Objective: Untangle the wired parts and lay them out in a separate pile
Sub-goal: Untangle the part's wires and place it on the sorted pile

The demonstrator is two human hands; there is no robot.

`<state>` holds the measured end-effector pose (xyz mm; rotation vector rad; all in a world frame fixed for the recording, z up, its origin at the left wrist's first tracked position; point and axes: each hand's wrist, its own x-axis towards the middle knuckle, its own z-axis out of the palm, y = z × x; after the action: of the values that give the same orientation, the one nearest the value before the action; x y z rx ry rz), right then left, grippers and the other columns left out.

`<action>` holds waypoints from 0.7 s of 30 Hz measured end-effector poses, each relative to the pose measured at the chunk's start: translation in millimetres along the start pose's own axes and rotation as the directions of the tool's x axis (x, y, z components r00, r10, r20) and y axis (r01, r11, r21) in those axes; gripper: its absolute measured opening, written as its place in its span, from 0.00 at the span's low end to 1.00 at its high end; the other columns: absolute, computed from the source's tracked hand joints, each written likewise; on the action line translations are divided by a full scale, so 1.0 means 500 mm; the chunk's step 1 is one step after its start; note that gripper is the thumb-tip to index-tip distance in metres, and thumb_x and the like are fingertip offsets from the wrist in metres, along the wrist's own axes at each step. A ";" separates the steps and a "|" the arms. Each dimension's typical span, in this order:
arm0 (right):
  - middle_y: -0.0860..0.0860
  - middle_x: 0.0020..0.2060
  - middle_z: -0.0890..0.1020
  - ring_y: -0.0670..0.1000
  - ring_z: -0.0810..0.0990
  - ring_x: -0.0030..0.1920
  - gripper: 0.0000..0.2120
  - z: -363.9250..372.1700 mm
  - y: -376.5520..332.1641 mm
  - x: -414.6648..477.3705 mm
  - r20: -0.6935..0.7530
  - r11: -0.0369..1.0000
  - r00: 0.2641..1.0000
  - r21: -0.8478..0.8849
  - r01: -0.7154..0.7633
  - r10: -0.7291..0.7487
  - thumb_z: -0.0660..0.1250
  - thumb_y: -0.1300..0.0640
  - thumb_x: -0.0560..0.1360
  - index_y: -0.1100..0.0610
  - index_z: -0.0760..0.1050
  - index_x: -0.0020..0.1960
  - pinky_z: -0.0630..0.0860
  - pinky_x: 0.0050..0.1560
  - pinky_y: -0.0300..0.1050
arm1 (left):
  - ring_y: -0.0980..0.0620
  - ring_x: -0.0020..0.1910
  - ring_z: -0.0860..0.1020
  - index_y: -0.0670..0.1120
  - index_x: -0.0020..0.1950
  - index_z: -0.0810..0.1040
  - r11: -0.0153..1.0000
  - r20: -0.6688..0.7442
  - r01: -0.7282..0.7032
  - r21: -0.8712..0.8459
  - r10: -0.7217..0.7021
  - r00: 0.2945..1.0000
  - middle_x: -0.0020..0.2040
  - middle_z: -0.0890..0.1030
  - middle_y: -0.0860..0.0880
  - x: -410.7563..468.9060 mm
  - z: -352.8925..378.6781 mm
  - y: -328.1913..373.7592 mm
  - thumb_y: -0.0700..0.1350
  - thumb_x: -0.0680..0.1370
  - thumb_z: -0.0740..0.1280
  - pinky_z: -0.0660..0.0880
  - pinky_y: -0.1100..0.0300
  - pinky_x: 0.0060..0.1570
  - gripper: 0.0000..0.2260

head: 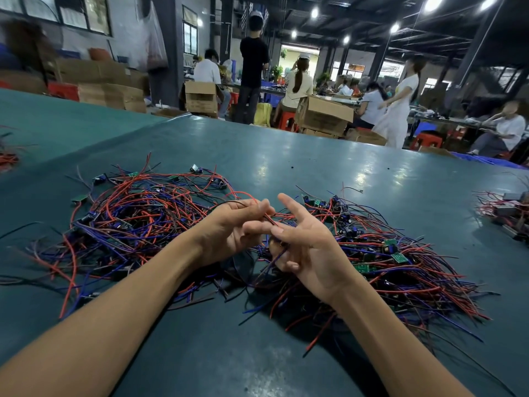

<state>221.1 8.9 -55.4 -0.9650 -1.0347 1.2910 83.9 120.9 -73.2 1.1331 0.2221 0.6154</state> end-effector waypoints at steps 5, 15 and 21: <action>0.49 0.28 0.75 0.46 0.68 0.21 0.17 0.000 0.014 0.009 -0.095 1.000 0.995 -0.009 -0.008 0.007 0.65 0.61 0.81 0.54 0.71 0.69 0.60 0.22 0.33 | 0.54 0.29 0.67 0.40 0.42 0.86 0.991 -0.137 -0.105 -0.088 0.092 0.986 0.36 0.65 0.47 0.005 0.008 0.001 0.47 0.67 0.75 0.76 0.64 0.31 0.11; 0.57 0.42 0.85 0.50 0.78 0.27 0.07 0.001 0.021 0.006 -0.112 0.997 0.994 -0.076 -0.028 0.019 0.66 0.56 0.81 0.59 0.80 0.51 0.65 0.25 0.37 | 0.57 0.34 0.80 0.42 0.49 0.88 0.989 -0.121 -0.107 0.101 0.119 0.986 0.34 0.81 0.49 0.005 0.000 -0.010 0.43 0.74 0.70 0.79 0.65 0.36 0.09; 0.64 0.47 0.84 0.56 0.81 0.29 0.10 0.002 0.024 0.002 -0.140 0.987 0.987 -0.150 0.060 -0.081 0.67 0.58 0.81 0.65 0.82 0.50 0.63 0.20 0.37 | 0.52 0.44 0.75 0.43 0.53 0.87 0.986 -0.023 -0.007 0.166 0.012 1.000 0.47 0.77 0.40 0.001 0.001 -0.012 0.51 0.75 0.72 0.72 0.60 0.45 0.14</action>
<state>216.9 10.5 -66.6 -1.1069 -1.0508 1.0816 86.7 119.1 -78.5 1.2886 0.2934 0.6281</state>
